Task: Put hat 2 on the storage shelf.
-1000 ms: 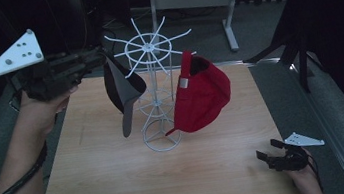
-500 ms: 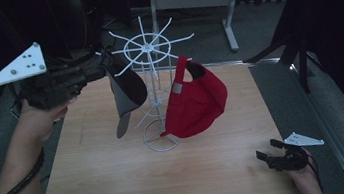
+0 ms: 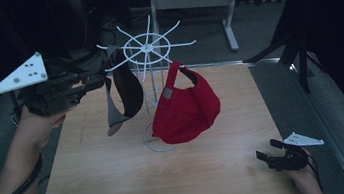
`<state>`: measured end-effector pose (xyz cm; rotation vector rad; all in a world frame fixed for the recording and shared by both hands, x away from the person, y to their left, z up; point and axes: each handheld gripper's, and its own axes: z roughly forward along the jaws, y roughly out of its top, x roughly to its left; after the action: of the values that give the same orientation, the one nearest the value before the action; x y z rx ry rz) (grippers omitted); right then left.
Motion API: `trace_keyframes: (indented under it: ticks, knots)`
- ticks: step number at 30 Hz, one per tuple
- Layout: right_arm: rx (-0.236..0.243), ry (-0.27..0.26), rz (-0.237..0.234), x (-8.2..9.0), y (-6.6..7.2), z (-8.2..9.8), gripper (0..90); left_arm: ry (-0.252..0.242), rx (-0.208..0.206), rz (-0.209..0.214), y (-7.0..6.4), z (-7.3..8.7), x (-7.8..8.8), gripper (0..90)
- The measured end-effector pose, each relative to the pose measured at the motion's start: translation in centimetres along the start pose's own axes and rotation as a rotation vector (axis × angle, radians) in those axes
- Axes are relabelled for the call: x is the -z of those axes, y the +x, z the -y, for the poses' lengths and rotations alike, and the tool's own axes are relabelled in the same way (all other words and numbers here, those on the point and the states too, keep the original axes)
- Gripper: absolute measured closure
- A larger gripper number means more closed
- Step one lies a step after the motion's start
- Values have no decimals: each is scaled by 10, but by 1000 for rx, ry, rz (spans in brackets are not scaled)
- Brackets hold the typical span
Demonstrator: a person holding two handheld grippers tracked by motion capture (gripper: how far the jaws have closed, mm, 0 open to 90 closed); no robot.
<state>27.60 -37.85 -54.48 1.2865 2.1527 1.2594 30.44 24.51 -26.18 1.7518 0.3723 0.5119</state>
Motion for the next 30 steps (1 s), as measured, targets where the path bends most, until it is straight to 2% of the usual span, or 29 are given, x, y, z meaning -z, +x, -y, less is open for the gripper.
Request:
trace_keyframes:
  ticks: [2,4,12,16,30]
  knots:
    - [0,-1,0,0,0,0,147,-1,8,1,0,1,0,672]
    - [1,0,0,0,0,0,147,-2,17,12,1,4,0,658]
    - [2,-3,-2,1,1,0,147,-16,19,18,-1,14,4,642]
    - [5,-3,-1,1,0,0,147,-26,36,14,-1,22,9,627]
    - [5,-4,-1,1,1,0,147,0,71,8,-8,58,22,618]
